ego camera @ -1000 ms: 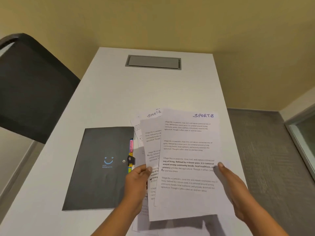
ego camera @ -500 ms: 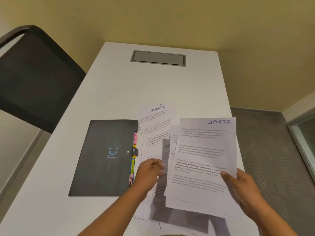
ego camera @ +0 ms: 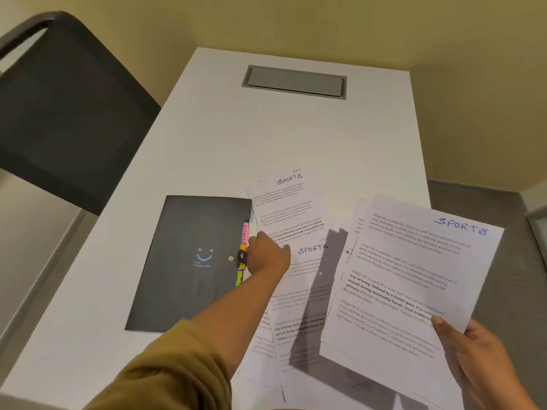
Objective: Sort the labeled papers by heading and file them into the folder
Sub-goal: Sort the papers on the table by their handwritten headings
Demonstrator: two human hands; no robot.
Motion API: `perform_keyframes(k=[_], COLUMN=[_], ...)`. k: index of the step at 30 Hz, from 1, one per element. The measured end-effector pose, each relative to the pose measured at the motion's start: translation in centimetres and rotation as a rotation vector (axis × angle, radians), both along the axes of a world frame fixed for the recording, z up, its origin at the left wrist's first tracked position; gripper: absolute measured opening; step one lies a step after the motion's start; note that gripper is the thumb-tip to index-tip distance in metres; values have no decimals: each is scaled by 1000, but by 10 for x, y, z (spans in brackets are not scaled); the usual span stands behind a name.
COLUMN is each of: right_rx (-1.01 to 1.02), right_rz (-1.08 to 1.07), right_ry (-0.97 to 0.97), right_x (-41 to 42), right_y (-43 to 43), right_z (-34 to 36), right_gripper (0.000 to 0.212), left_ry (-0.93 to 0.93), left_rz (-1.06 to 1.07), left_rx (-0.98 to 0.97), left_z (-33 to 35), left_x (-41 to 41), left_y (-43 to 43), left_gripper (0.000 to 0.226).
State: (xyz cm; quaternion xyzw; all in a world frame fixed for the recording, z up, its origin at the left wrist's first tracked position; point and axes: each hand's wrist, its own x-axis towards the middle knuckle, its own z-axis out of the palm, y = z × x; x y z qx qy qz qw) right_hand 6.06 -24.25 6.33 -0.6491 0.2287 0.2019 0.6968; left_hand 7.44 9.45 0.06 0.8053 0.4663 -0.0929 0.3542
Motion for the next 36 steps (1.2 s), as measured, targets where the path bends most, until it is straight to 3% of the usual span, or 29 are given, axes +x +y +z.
perform_keyframes(k=[4,7,10,14,16,19,22,24,26,30,36], right_rx=[36,26,-36,-94,-115,-80,-1,-6,-38,167,176], right_rz=[-19,-27,-11,-12,19,103,215,307,383,360,405], right_ry=[-5,-5,1,3,3,18,46,14,-62,-146,-174], right_x=[8,13,16,20,20,17,12,11,12,20,27], right_y=[2,1,-2,-4,-4,0,1,4,12,30,43], right_z=[-1,-1,-6,-11,-10,-8,-5,1,8,17,36], right_gripper=[31,29,28,34,38,40,28,33,51,40,39], left_ry=[307,350,343,176,80,-71,-282,-368,-418,-524,-656], left_rz=[-403,-491,-538,-527,-511,-514,-476,-504,-516,-548,-425], left_rx=[228,264,253,130,81,37,-134,-247,-345,-427,-466], left_z=[-5,-12,-13,-10,-4,9,23,36,54,95,130], left_x=[3,0,-2,-9,-14,-26,-38,-44,-46,-44,-42], left_y=[-5,-4,2,14,20,24,27,27,26,22,26], left_gripper=[90,102,93,38,26,27,21,21,32,46,24])
